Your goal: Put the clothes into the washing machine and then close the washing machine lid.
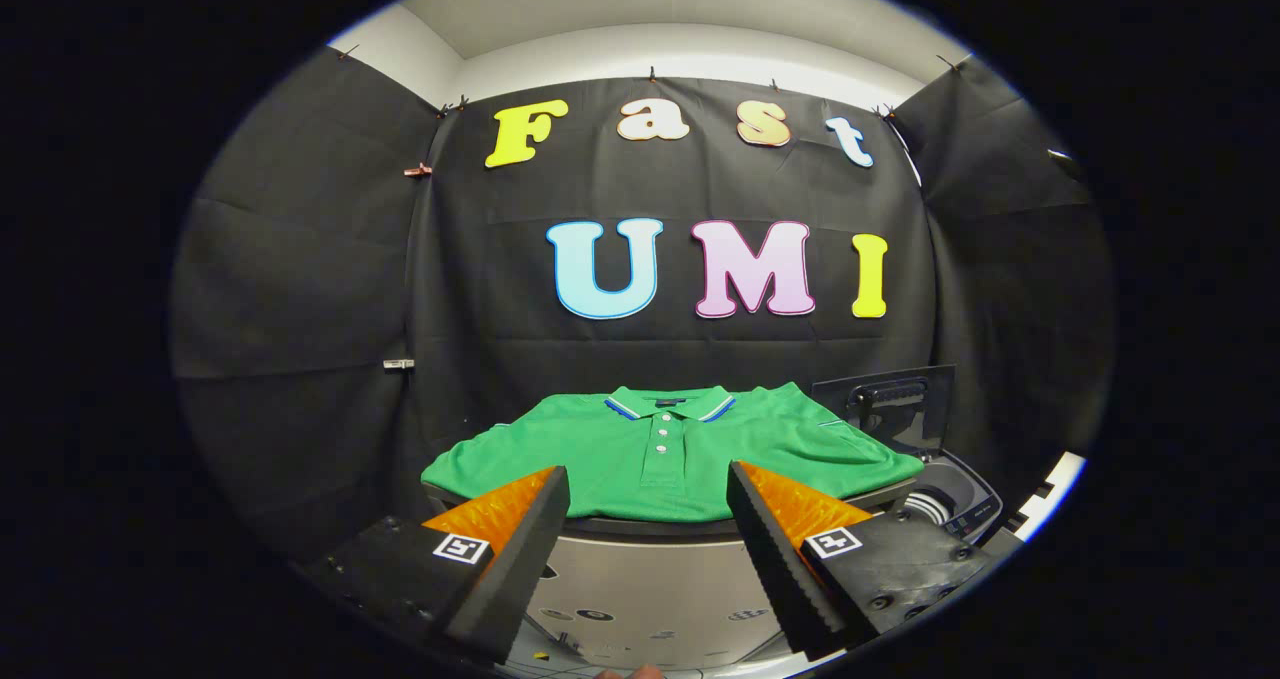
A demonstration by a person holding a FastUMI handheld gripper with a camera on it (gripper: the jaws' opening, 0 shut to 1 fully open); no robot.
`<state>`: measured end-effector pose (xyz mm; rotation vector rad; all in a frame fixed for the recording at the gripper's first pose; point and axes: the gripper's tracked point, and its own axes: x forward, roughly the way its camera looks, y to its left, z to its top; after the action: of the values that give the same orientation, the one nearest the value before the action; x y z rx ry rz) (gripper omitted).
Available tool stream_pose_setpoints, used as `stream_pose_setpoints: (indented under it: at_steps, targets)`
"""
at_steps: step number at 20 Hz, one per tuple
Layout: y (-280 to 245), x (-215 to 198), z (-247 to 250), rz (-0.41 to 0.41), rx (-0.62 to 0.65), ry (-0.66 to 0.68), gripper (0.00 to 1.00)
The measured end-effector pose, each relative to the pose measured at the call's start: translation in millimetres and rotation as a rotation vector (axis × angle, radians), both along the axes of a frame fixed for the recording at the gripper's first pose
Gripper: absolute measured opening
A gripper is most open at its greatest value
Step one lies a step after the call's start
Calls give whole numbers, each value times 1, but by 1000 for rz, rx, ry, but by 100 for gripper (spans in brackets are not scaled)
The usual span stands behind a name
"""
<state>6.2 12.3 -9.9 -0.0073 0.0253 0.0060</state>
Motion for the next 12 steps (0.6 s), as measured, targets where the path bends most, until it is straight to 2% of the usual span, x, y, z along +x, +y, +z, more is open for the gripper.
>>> stream_pose_setpoints:
  at_steps: [12]
  targets:
    - [0,6,-5,-5,10,16,99]
